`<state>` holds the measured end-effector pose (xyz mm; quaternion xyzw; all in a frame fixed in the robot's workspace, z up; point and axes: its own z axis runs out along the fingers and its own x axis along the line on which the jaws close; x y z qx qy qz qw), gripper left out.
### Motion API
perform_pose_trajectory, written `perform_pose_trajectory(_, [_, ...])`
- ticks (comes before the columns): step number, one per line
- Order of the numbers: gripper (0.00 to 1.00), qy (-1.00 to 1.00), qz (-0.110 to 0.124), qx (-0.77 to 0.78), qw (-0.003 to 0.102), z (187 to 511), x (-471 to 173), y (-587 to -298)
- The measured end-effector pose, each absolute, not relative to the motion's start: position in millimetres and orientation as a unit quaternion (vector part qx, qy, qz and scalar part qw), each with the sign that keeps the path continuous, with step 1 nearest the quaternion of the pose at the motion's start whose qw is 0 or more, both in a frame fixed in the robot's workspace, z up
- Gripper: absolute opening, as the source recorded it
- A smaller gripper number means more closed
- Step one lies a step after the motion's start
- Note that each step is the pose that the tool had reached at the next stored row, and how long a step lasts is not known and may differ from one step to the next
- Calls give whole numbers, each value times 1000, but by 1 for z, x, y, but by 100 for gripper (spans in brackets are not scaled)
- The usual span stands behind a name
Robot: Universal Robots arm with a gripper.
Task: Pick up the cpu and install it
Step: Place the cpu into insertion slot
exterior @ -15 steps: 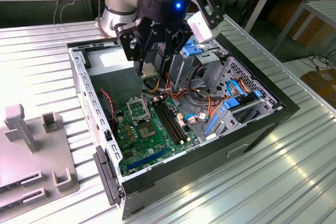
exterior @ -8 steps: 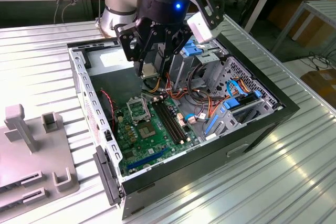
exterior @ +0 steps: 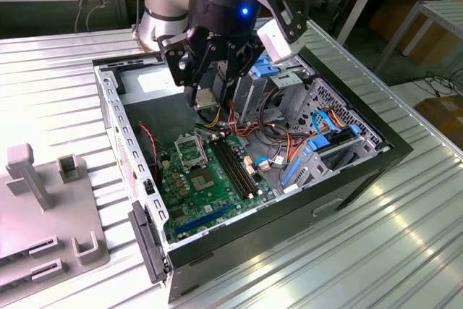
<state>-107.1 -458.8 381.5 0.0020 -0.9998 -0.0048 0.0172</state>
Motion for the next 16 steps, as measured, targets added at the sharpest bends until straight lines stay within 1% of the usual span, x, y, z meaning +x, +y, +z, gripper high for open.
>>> perform_pose_trajectory(16, [47, -1000, -4, 25, 17, 350, -97, -459])
